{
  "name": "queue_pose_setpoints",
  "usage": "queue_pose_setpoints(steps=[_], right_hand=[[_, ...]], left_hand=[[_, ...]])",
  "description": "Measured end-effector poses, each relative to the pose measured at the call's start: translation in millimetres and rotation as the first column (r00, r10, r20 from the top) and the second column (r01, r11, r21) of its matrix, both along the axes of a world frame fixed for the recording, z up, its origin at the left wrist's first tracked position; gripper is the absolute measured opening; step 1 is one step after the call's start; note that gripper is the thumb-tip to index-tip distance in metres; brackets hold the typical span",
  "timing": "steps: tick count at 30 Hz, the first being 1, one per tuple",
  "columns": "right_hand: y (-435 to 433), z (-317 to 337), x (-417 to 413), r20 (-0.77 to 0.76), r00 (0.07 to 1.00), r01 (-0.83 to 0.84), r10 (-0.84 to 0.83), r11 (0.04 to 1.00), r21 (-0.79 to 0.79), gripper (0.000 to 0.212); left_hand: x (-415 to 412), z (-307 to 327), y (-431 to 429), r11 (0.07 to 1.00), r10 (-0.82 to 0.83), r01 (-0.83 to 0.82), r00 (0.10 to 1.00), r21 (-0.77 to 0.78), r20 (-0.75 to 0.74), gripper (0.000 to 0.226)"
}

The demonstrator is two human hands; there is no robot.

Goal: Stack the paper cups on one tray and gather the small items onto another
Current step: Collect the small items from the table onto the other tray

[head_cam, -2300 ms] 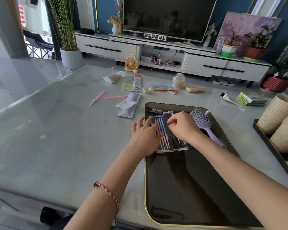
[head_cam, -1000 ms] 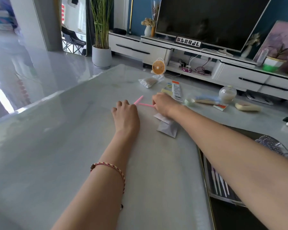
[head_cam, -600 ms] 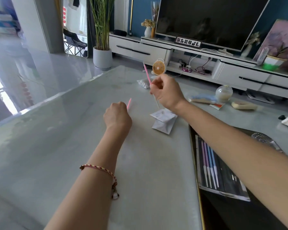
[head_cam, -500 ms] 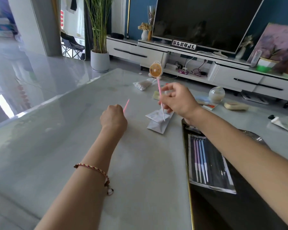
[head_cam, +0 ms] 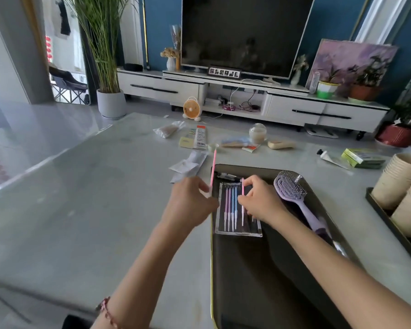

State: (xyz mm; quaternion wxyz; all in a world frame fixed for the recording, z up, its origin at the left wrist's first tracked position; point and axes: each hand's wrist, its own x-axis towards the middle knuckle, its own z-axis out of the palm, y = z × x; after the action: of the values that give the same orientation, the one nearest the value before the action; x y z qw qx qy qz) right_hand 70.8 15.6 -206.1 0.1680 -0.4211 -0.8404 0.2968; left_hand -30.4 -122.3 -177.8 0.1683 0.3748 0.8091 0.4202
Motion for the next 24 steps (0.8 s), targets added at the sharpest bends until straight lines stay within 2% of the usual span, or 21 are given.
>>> queue_pose_setpoints(steps=[5,11,15,20,24], right_hand=[[-7,-8,2,0.051,0.999,0.015,-0.019,0.997,0.080,0.016],[-6,-12,8,-0.005,1.000,-0.022,0.023,0.995,0.096,0.018],[-5,-9,12,0.012,0.998,-0.056,0.055,0.992,0.117,0.021],[-5,-7,15,0.006,0.999,-0.045,0.044,0.986,0.162,0.021],[0,-2,19,0.043,0.996,-0.081,0.074,0.978,0.193,0.020]], left_hand=[[11,-9,13,1.000,-0.019,0.019,1.000,0.005,0.003,0.034],[23,-18,22,0.998,-0.068,0.067,0.996,-0.020,-0.051,0.059],[33,-23,33,0.991,-0.114,0.106,0.988,-0.078,-0.103,0.071],[36,-26,40,0.981,-0.116,0.076,0.967,-0.177,-0.226,0.065],[35,-26,40,0.974,-0.136,0.081,0.956,-0.213,-0.259,0.056]])
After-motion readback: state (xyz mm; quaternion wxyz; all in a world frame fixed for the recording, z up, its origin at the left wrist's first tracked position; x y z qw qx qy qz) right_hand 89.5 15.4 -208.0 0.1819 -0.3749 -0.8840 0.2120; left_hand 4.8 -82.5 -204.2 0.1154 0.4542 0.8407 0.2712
